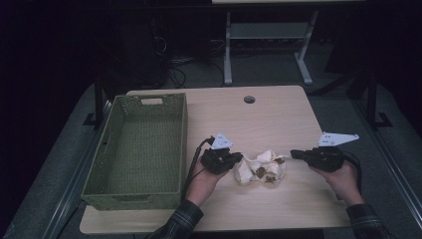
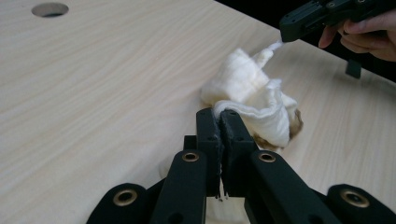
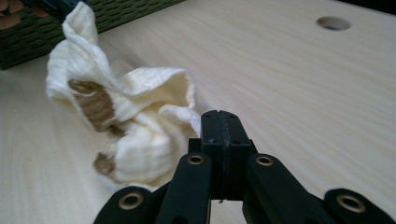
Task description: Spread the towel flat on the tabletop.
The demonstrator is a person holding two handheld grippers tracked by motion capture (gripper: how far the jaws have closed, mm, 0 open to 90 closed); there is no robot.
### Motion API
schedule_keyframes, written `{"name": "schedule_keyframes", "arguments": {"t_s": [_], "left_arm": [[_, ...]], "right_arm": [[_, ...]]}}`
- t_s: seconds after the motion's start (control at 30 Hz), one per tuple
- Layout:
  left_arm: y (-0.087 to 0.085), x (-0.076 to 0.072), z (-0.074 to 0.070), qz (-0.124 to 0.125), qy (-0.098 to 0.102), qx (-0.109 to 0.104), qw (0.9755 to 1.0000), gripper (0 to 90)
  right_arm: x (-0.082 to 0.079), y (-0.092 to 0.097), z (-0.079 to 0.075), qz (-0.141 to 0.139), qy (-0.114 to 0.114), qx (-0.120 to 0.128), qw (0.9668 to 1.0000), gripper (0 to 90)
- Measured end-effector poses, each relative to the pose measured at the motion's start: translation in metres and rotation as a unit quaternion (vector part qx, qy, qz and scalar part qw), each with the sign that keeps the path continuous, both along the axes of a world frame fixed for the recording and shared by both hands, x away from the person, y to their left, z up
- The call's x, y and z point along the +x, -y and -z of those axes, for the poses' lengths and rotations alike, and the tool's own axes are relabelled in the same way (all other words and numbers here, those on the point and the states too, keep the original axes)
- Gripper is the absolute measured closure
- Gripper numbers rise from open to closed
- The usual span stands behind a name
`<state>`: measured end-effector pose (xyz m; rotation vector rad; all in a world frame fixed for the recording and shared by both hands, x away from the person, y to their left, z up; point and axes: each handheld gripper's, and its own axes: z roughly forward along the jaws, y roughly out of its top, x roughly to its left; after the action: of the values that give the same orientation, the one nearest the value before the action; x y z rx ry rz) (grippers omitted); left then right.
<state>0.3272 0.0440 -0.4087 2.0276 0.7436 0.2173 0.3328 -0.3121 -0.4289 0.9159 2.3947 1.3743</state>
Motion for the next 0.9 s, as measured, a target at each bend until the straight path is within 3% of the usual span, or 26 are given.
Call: {"name": "schedule_keyframes", "arguments": {"t_s": [0.17, 0.5, 0.67, 0.9], "left_arm": [[-0.001, 0.011, -0.006, -0.019, 0.005, -0.009, 0.9998, 87.1], [0.005, 0.038, -0.019, -0.062, 0.029, -0.001, 0.9976, 87.1], [0.012, 0.054, -0.020, -0.078, 0.034, 0.027, 0.9960, 87.0], [0.017, 0.082, 0.001, -0.111, 0.003, 0.067, 0.9916, 86.5]], "right_arm": [[0.011, 0.006, -0.008, 0.014, 0.015, 0.000, 0.9998, 90.0], [0.035, 0.015, -0.019, 0.048, 0.033, -0.007, 0.9983, 90.0], [0.050, 0.026, -0.015, 0.066, 0.026, -0.004, 0.9975, 90.0], [0.073, 0.034, 0.006, 0.082, -0.006, -0.029, 0.9962, 90.0]]}}
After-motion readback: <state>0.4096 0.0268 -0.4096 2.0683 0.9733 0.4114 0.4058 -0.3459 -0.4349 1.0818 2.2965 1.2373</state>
